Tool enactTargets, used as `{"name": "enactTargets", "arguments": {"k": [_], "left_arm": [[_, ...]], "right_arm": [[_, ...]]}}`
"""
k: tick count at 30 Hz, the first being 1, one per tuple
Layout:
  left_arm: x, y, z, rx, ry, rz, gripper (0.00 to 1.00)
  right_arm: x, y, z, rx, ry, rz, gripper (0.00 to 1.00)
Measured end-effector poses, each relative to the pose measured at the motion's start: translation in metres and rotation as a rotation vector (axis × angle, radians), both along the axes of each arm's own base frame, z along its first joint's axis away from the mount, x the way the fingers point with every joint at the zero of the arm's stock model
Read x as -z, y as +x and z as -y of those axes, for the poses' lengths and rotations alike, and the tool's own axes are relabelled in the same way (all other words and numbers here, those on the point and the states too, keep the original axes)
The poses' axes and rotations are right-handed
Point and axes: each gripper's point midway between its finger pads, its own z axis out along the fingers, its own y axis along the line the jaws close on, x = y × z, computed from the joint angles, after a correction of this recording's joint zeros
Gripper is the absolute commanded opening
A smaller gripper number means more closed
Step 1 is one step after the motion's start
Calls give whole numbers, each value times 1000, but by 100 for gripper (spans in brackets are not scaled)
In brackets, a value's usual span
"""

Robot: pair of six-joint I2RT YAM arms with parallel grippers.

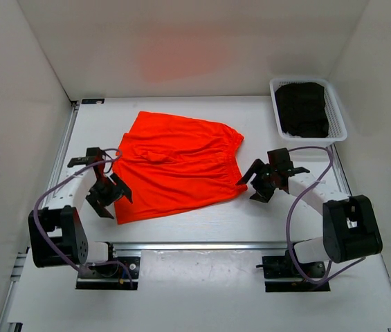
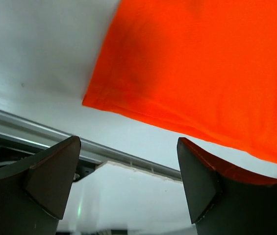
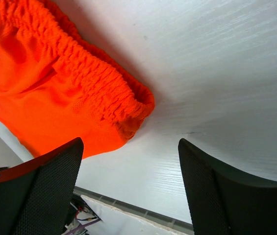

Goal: Fold and stack the shorts
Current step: Fold the shorts

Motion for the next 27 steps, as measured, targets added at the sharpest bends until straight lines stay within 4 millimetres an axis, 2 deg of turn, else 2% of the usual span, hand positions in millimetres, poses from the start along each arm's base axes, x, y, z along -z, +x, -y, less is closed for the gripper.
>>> {"name": "enactTargets", "arguments": {"k": [3,10,14,17,19,20,22,23,25,27], "left_arm": [[18,-17,4,-49,-17,-93,87],[34,-8,5,-143,-13,-112,76],[63,-23,9,-172,-29,-210,71],[66,-28,17,-180,-71,-249,68],[66,-27,16,-182,-69,-244,57],[66,-26,17,-186,-69,-242,37],[66,-25,16,-190,-67,-242,17],[66,-25,16,-190,-65,-243,10],[66,-25,16,-187,-65,-250,10],[66,-25,16,-183,-64,-260,10]], "right_arm": [[-2,1,1,-10,0,13,80],[-3,2,4,-4,17,9,79],[-6,3,6,-8,39,13,79],[-7,4,6,-9,55,13,75],[-4,5,5,-12,65,10,70],[-1,5,4,-13,68,3,68],[7,4,3,-14,76,-21,61],[11,3,2,-17,79,-31,58],[18,3,1,-13,82,-55,53],[22,3,-1,-16,88,-63,41]]}}
